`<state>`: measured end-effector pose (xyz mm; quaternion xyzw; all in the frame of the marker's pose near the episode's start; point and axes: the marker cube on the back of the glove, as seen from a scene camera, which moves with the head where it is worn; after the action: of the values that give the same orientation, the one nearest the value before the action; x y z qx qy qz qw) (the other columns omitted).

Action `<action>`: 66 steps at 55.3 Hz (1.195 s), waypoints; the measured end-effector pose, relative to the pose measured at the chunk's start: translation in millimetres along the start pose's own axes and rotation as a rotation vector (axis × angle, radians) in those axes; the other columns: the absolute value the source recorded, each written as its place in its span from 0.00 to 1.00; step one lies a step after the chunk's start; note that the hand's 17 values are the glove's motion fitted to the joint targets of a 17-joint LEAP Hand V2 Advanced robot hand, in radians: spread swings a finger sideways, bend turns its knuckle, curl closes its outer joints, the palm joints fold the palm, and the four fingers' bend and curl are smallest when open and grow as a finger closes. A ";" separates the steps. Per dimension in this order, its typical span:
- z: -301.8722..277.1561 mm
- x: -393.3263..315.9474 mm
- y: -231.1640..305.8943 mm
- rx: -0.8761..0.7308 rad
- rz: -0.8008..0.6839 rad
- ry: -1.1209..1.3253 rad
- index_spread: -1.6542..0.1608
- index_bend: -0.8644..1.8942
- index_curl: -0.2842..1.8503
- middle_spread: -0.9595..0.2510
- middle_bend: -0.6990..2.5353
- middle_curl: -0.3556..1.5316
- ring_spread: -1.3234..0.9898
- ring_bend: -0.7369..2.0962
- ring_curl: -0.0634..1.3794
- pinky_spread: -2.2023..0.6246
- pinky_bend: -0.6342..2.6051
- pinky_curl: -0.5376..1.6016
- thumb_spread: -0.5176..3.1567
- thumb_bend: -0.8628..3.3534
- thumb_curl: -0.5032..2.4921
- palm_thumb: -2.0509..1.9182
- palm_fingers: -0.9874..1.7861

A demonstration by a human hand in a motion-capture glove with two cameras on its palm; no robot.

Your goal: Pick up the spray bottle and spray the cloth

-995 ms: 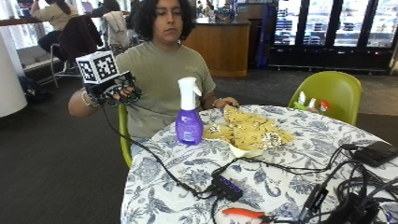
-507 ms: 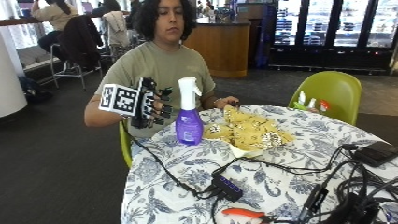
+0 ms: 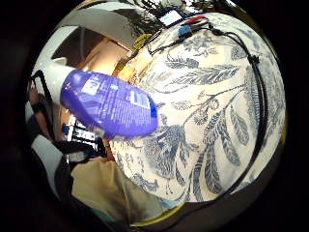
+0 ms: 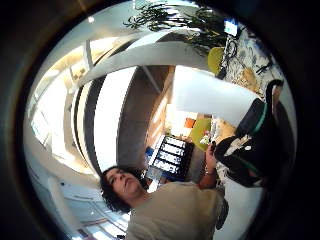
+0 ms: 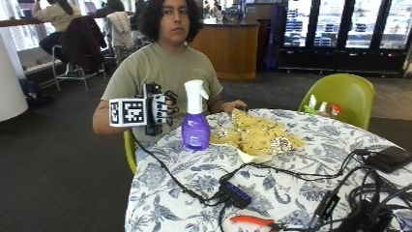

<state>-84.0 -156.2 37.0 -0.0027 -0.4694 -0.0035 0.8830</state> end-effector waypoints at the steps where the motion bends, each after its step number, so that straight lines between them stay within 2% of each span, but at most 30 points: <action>1: -2.8 -1.0 4.0 -0.016 -0.005 0.018 0.77 0.56 0.36 0.64 0.47 0.54 0.49 0.62 0.47 0.73 0.48 0.56 0.50 0.25 0.34 0.77 0.82; 5: -14.8 -3.1 23.9 -0.063 0.017 0.132 0.77 0.55 0.37 0.64 0.46 0.56 0.49 0.63 0.48 0.73 0.49 0.57 0.51 0.23 0.34 0.75 0.78; 8: -22.3 -4.6 40.0 -0.054 0.048 0.220 0.78 0.50 0.36 0.66 0.45 0.55 0.49 0.62 0.47 0.72 0.47 0.55 0.50 0.21 0.32 0.72 0.75; 10: -27.2 -5.7 50.8 -0.048 0.062 0.271 0.78 0.44 0.34 0.68 0.43 0.52 0.50 0.60 0.45 0.72 0.44 0.54 0.48 0.19 0.31 0.69 0.69; 11: -29.7 -6.2 56.1 -0.043 0.069 0.295 0.78 0.43 0.35 0.68 0.42 0.52 0.51 0.60 0.46 0.72 0.44 0.54 0.47 0.19 0.31 0.69 0.68; 14: -36.9 -7.3 70.7 -0.023 0.086 0.363 0.77 0.39 0.33 0.72 0.38 0.49 0.52 0.57 0.44 0.74 0.41 0.53 0.46 0.19 0.30 0.68 0.56; 16: -42.4 -7.8 79.8 -0.015 0.094 0.398 0.77 0.37 0.33 0.74 0.36 0.48 0.52 0.55 0.43 0.75 0.41 0.53 0.45 0.19 0.30 0.67 0.52; 17: -45.0 -8.2 84.5 -0.010 0.097 0.411 0.76 0.36 0.32 0.75 0.35 0.47 0.53 0.54 0.42 0.76 0.40 0.52 0.44 0.19 0.30 0.67 0.52; 20: -51.1 -10.3 100.0 0.024 0.112 0.425 0.75 0.36 0.30 0.77 0.32 0.44 0.54 0.50 0.38 0.79 0.39 0.50 0.43 0.19 0.30 0.66 0.44; 26: -65.8 -16.3 126.8 0.104 0.158 0.403 0.73 0.35 0.28 0.80 0.29 0.41 0.56 0.46 0.32 0.83 0.38 0.46 0.41 0.20 0.29 0.66 0.39; 30: -71.0 -16.1 138.9 0.247 0.104 0.410 0.72 0.35 0.26 0.81 0.29 0.40 0.56 0.46 0.31 0.84 0.38 0.45 0.41 0.20 0.29 0.66 0.40; 33: -73.7 -21.2 156.6 0.230 0.165 0.410 0.72 0.35 0.25 0.82 0.29 0.40 0.57 0.46 0.30 0.85 0.38 0.45 0.40 0.20 0.29 0.66 0.40; 36: -74.4 -24.3 175.2 0.183 0.137 0.412 0.72 0.35 0.25 0.83 0.28 0.40 0.57 0.46 0.29 0.85 0.38 0.44 0.40 0.20 0.29 0.67 0.40; 41: -66.5 -28.1 183.7 0.234 0.145 0.400 0.73 0.35 0.24 0.83 0.28 0.39 0.57 0.46 0.29 0.86 0.38 0.44 0.40 0.20 0.29 0.67 0.40; 51: -40.4 -28.6 170.0 0.302 0.257 0.378 0.74 0.35 0.23 0.84 0.30 0.39 0.57 0.45 0.28 0.85 0.37 0.43 0.40 0.20 0.29 0.69 0.42; 58: -20.1 -25.1 154.8 0.297 0.131 0.295 0.75 0.35 0.22 0.84 0.30 0.39 0.57 0.46 0.28 0.85 0.37 0.42 0.40 0.20 0.29 0.70 0.42; 62: -6.6 -27.0 141.6 0.217 0.068 0.240 0.75 0.35 0.22 0.84 0.30 0.39 0.58 0.45 0.28 0.85 0.37 0.42 0.40 0.20 0.29 0.70 0.42; 64: 3.5 -27.8 127.4 0.264 0.055 0.228 0.75 0.35 0.22 0.84 0.30 0.39 0.58 0.45 0.28 0.85 0.37 0.42 0.40 0.20 0.29 0.70 0.42; 66: 14.3 -30.5 113.1 0.321 0.111 0.219 0.75 0.35 0.22 0.84 0.30 0.39 0.58 0.45 0.28 0.85 0.37 0.42 0.40 0.20 0.30 0.71 0.42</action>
<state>-111.9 -42.9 19.5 0.1127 -0.3644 0.1196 0.9166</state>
